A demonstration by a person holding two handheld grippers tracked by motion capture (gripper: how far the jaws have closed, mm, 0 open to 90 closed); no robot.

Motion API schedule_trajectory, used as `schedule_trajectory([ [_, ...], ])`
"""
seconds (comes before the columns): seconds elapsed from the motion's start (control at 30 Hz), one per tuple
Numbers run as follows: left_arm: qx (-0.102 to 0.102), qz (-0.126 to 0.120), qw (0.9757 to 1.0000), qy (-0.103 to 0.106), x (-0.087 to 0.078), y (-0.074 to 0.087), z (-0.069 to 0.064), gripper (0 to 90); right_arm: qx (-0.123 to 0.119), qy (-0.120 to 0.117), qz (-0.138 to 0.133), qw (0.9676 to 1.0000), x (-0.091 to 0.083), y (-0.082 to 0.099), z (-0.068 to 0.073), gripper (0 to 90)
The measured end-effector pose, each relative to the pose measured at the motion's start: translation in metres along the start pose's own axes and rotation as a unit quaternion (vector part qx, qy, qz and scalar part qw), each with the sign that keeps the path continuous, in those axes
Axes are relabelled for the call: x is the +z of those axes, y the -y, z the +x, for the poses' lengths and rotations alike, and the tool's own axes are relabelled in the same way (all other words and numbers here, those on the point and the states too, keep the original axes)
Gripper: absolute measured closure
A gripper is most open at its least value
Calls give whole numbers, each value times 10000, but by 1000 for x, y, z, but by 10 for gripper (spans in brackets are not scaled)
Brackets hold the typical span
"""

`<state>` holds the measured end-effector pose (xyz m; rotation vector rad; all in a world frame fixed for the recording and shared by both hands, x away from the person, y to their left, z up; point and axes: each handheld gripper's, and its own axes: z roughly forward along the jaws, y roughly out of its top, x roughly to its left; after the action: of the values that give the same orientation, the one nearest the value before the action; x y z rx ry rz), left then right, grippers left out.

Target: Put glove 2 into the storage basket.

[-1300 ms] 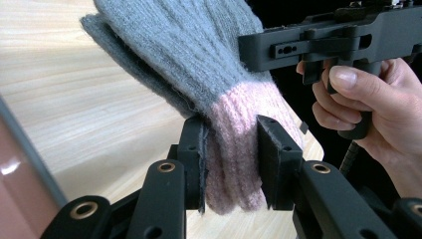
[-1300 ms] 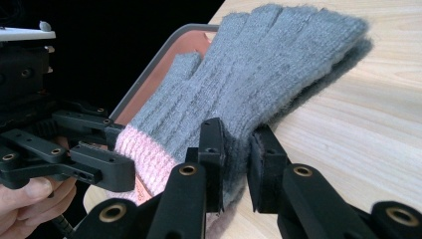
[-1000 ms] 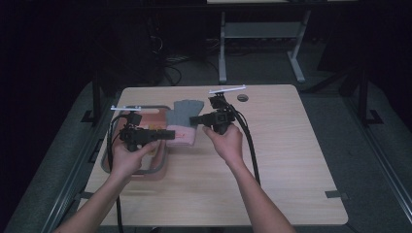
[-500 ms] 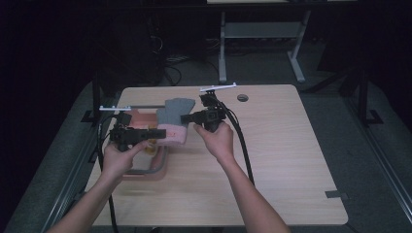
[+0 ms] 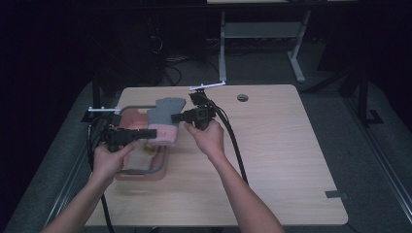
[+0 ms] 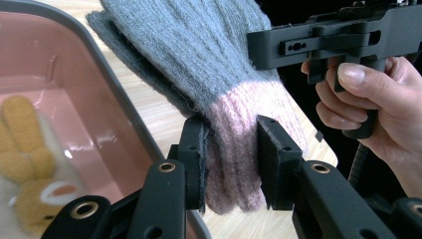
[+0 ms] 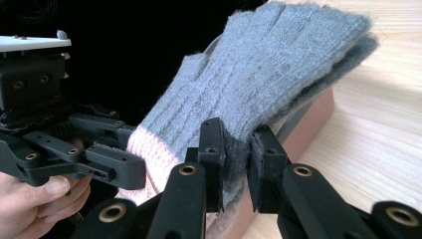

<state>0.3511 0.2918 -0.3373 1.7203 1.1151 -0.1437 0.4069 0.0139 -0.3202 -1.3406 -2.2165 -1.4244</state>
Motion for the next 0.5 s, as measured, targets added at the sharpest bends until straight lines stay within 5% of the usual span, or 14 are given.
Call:
schedule_trajectory([
  [0.5,-76,-40,9998,-160,-20,7,16,673,-84,-131,132,9998,27,-3,9,783],
])
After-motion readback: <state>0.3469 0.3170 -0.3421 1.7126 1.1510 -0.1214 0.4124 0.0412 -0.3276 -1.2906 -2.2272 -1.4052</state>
